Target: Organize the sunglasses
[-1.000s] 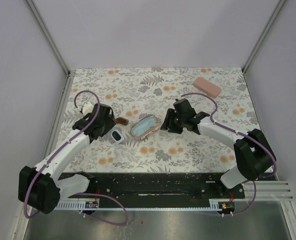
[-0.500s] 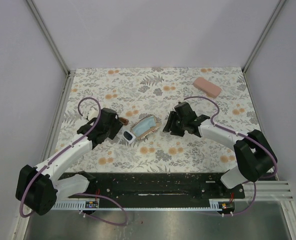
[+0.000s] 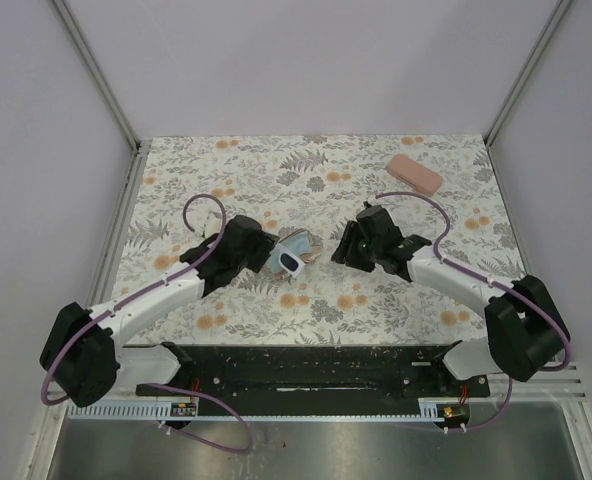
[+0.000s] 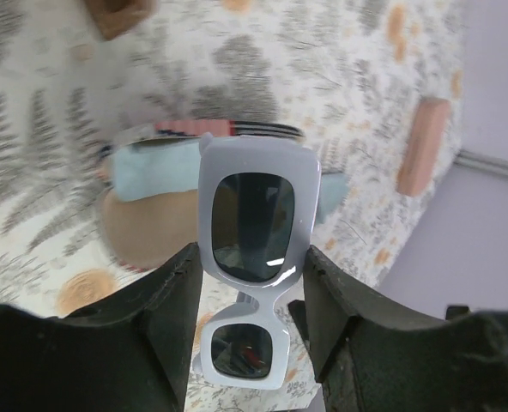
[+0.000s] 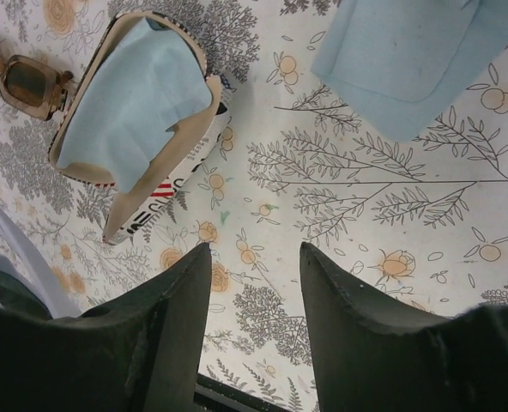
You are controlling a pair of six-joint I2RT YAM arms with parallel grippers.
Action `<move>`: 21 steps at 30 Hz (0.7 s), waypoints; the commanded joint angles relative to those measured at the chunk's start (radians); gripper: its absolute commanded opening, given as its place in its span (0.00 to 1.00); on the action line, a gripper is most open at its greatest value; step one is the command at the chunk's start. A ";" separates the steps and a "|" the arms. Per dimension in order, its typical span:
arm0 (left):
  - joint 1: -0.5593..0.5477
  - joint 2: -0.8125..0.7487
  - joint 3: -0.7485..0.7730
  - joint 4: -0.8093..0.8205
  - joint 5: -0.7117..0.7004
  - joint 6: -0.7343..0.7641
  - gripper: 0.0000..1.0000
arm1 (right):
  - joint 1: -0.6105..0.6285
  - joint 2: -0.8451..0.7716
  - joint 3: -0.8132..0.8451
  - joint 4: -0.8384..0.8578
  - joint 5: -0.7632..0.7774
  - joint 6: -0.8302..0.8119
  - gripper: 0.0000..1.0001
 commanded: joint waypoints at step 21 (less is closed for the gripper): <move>0.114 0.023 -0.117 1.264 1.098 0.515 0.35 | -0.005 -0.396 -0.039 0.333 -0.556 -0.135 0.62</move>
